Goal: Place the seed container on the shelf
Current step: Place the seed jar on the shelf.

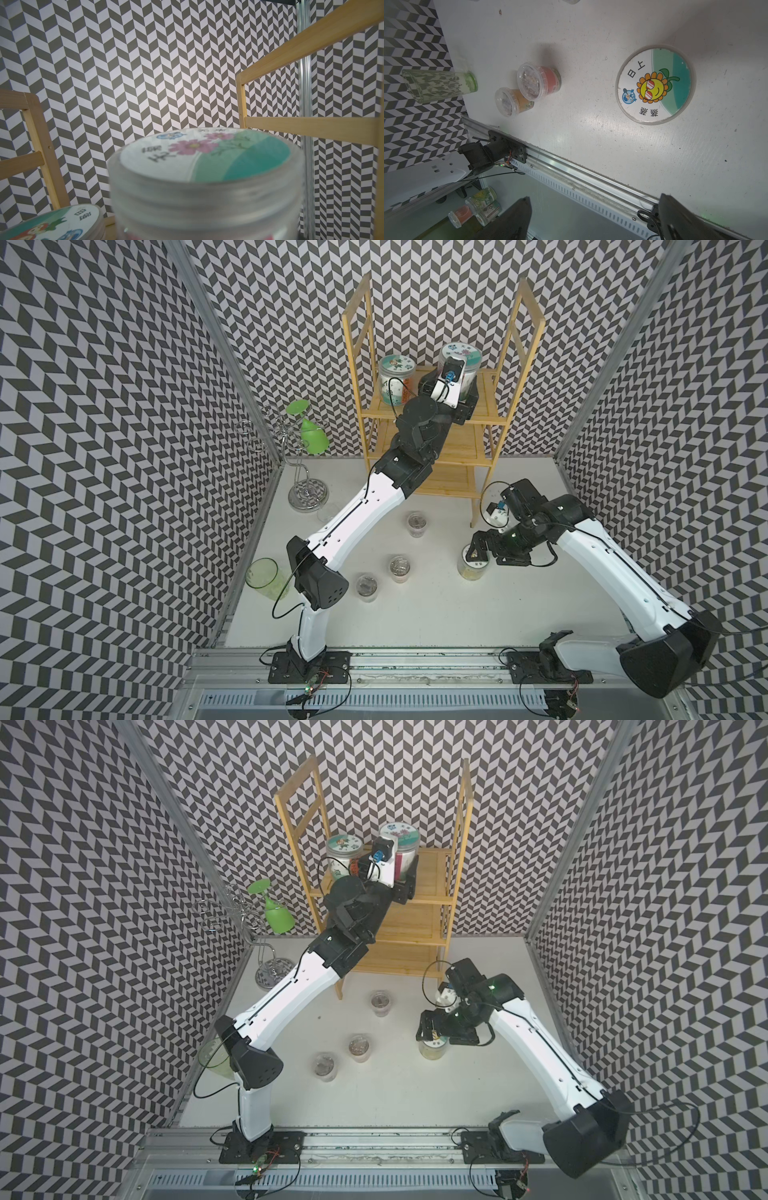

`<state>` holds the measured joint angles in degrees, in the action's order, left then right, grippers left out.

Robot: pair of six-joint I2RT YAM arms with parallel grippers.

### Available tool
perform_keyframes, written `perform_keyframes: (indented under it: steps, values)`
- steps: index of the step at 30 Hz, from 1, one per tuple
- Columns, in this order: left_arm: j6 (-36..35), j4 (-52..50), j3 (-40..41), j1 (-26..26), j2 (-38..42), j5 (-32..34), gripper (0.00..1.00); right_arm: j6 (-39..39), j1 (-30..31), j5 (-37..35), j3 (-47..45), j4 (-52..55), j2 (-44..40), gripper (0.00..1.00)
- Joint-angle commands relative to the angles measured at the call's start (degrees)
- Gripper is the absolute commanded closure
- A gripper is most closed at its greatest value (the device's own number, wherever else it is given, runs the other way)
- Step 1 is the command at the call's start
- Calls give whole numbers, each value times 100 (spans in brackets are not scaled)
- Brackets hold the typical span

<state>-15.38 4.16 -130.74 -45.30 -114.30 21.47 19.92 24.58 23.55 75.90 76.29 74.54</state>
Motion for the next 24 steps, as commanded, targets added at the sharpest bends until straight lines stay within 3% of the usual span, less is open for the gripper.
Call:
perform_keyframes:
  steps: [1, 7, 24]
  values:
    - [-130, -64, -375, -59, -67, 409, 28, -54, 29, -157, 75, -55, -160, 0]
    - [-308, -140, -351, -62, -153, 852, 27, -49, 38, -167, 92, -79, -132, 0]
    - [-106, -359, -331, 104, -209, 1108, 21, -50, 41, -167, 52, -79, -129, 0]
